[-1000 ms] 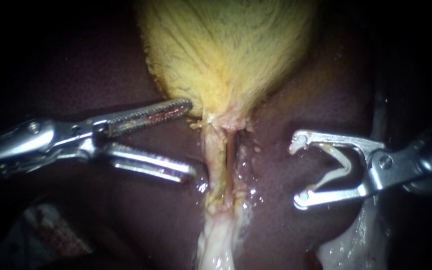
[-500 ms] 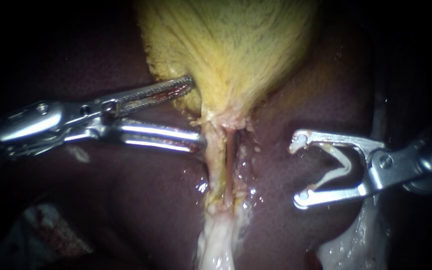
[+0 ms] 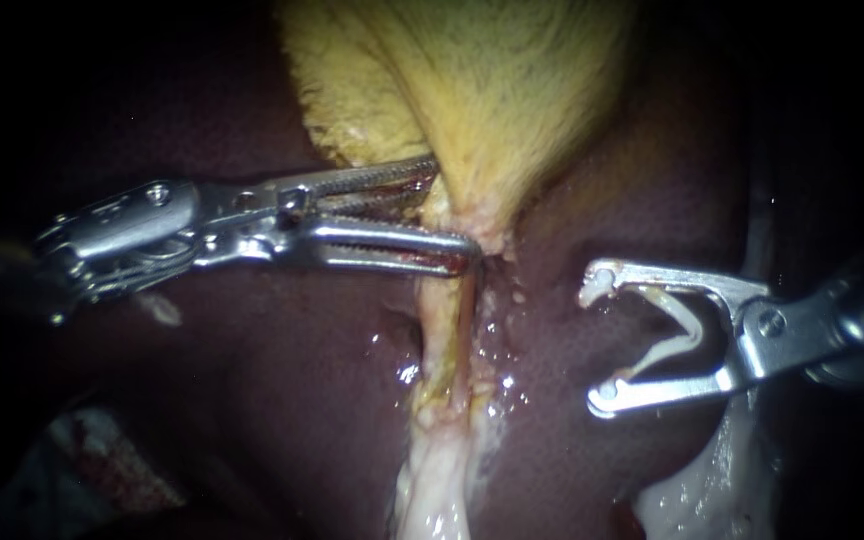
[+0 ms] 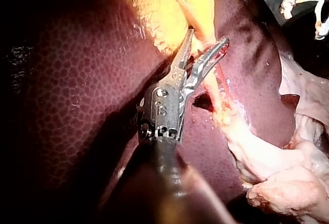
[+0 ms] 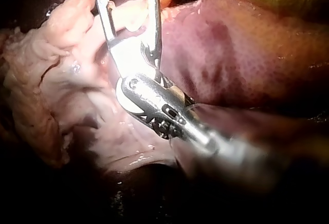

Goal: Grabbing gallbladder

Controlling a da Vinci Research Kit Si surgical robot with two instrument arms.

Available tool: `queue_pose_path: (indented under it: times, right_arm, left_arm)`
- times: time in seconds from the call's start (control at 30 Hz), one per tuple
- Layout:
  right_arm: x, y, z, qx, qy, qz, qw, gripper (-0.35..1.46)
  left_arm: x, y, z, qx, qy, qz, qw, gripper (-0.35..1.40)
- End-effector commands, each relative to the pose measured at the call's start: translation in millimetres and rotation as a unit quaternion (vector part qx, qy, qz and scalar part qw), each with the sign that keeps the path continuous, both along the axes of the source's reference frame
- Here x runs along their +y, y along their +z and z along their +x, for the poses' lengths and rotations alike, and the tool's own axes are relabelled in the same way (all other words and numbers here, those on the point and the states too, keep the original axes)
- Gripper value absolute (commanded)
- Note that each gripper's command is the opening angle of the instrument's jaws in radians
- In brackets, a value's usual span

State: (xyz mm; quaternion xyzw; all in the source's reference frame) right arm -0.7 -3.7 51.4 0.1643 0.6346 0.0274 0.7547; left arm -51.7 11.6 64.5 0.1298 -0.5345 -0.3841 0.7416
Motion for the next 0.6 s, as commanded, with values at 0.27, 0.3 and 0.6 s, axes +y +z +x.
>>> queue_pose_path:
  times: [0.27,0.3,0.6]
  right_arm:
    - [0.0,0.0,0.0,0.000,0.000,0.000,1.0000,0.60]
    - [0.0,0.0,0.0,0.000,0.000,0.000,1.0000,0.60]
    - [0.0,0.0,0.0,0.000,0.000,0.000,1.0000,0.60]
  left_arm:
    - [-0.4,-0.3,1.3,0.009,-0.004,0.027,0.9996,-0.05]
    - [-0.4,-0.3,1.3,0.010,-0.004,0.031,0.9995,-0.10]
    - [-0.5,-0.2,1.5,0.023,-0.008,0.048,0.9986,-0.35]
